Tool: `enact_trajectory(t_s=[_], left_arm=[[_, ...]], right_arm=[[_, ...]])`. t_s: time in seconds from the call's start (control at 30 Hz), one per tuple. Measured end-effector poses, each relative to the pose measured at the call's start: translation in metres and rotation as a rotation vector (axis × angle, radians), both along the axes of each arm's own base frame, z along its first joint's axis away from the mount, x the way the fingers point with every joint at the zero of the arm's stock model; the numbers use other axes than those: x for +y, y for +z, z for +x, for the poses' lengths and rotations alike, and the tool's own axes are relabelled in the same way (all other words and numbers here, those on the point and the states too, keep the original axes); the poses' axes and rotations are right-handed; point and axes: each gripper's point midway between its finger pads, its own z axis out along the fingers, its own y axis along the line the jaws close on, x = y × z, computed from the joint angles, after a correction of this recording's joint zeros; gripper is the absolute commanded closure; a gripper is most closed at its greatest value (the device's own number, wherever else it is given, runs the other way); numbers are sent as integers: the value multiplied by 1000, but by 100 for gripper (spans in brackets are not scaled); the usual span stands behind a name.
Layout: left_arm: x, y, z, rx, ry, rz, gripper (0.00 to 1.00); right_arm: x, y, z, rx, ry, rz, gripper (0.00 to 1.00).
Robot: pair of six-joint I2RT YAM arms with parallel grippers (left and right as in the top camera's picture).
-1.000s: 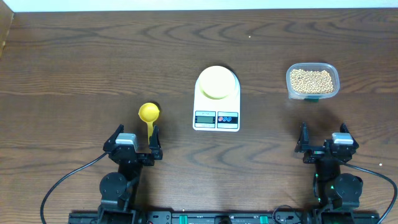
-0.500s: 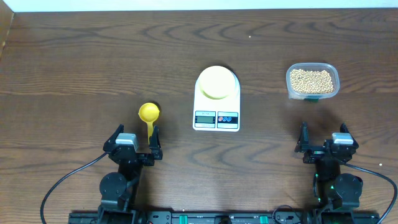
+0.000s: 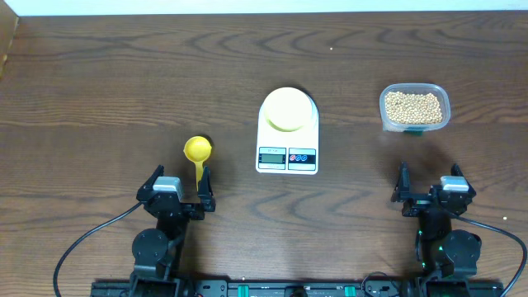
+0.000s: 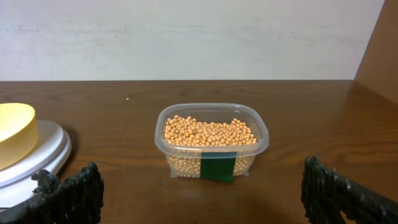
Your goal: Scoop item into bowl and weigh 50g on scale
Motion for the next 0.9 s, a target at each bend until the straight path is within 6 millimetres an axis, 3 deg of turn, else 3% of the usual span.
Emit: enact_trajectory(t_s=[0.9], left_arm=[[4,1,0,-2,22,6,2]], right_arm=[[0,0,0,0,0,0,1]])
